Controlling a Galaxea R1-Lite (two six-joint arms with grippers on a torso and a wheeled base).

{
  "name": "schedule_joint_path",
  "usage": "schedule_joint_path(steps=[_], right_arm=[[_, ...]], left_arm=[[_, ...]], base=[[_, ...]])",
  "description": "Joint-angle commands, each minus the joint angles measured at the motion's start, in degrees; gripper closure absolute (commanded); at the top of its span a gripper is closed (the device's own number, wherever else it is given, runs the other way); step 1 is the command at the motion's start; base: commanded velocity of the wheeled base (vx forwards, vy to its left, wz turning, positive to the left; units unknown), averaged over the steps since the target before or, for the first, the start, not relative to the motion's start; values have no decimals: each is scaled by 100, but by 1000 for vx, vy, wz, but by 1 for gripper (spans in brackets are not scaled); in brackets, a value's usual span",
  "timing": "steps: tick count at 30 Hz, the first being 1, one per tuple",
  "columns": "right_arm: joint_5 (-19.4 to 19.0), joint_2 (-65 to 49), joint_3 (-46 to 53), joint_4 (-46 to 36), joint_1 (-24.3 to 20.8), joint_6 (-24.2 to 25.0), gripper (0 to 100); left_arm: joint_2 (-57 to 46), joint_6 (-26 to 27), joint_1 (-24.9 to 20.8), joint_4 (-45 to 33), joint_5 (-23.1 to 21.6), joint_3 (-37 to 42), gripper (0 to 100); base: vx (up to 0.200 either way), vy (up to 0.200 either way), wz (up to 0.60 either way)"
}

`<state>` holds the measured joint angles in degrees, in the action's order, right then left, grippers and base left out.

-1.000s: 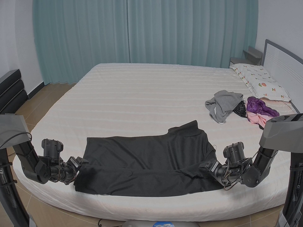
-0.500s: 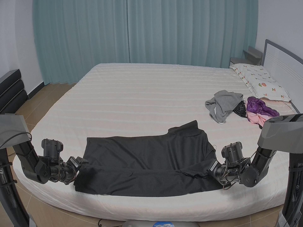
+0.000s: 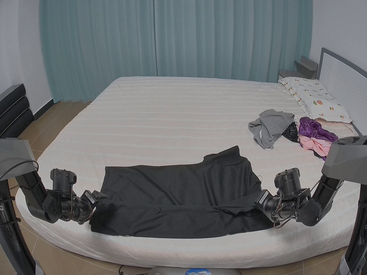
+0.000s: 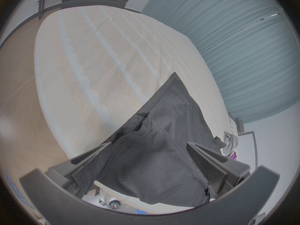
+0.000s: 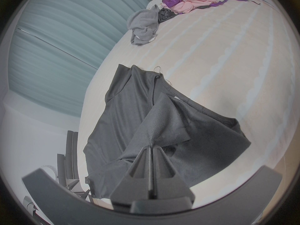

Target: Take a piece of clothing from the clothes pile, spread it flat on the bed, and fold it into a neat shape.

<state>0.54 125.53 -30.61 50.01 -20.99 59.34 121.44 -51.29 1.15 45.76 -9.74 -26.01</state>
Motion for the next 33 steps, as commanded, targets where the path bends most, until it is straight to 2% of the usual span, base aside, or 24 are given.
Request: schedule_joint_path(steps=[1, 11, 18, 25, 33], right_arm=[[8, -459, 187, -8, -54, -11, 100], [8, -1452, 301, -694, -212, -28, 100], [25, -1733, 293, -931, -265, -37, 100], [17, -2182, 213, -1626, -344, -54, 100], [8, -2208, 284, -1828, -344, -248, 100]], left_arm=[[2, 5, 8, 3, -2, -9, 0], [11, 5, 8, 3, -2, 0, 0], [11, 5, 8, 3, -2, 0, 0], [11, 13, 8, 12, -2, -9, 0], [11, 13, 8, 12, -2, -9, 0]], base=[[0, 0, 0], [0, 0, 0], [0, 0, 0], [0, 0, 0], [0, 0, 0]])
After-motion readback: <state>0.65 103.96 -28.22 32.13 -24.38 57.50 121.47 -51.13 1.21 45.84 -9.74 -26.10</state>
